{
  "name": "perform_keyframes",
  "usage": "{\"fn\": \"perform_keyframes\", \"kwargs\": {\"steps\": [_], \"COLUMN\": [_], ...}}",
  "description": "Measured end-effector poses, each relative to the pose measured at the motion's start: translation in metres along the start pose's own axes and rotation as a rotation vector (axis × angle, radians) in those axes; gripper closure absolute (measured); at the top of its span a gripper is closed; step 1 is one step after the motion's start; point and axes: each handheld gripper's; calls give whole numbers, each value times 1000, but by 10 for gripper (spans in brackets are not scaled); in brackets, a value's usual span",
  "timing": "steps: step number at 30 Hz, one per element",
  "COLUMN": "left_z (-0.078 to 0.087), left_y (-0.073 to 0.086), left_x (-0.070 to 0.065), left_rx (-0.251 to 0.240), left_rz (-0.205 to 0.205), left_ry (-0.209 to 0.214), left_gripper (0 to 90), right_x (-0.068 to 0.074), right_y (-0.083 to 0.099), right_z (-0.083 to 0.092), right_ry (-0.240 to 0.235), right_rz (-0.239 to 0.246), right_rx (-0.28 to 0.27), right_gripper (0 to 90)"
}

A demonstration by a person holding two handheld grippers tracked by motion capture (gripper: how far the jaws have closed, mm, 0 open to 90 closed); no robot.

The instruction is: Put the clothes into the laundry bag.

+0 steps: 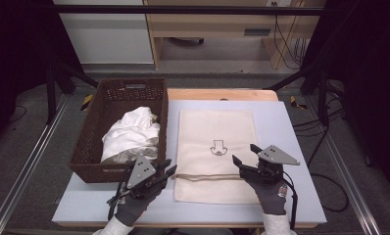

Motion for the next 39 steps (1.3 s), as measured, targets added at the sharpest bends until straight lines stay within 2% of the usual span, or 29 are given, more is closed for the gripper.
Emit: {"fn": "perform_keyframes", "kwargs": {"steps": [4, 5, 7, 10, 12, 16, 19, 24, 29, 33, 35, 39], "left_z": [-20, -20, -36, -51, -59, -71, -77, -80, -81, -82, -82, -82], "left_y": [8, 8, 15, 23, 27, 37, 42, 45, 45, 46, 46, 46], "left_x": [-13, -13, -25, -35, -40, -46, -50, -52, -55, -54, -54, -54], "left_rx": [51, 51, 94, 132, 164, 203, 224, 239, 253, 254, 253, 250], "left_rz": [-7, -7, -31, -35, -47, -45, -53, -67, -86, -80, -81, -80], "left_ry": [61, 61, 102, 154, 160, 190, 197, 194, 184, 192, 191, 190], "left_gripper": [789, 806, 839, 874, 888, 891, 891, 891, 890, 889, 890, 890], "right_x": [6, 7, 10, 13, 16, 22, 26, 30, 28, 28, 26, 29], "right_y": [5, 7, 10, 16, 20, 32, 39, 51, 58, 58, 58, 58], "right_z": [-9, -11, -17, -25, -31, -46, -56, -66, -71, -71, -70, -69], "right_ry": [-10, -11, -17, -34, -49, -75, -83, -73, -65, -67, -66, -95], "right_rz": [13, 19, 26, 38, 44, 58, 70, 120, 131, 140, 136, 135], "right_rx": [32, 43, 62, 93, 122, 193, 247, 310, 362, 364, 371, 392], "right_gripper": [321, 330, 354, 392, 420, 463, 494, 572, 622, 661, 708, 771]}}
Point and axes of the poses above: each handheld gripper's, and its own axes: z roughly backward along the jaws, y roughly out of its underside, x roughly to its left, and after that the axes turned 11 degrees about -z, right-handed
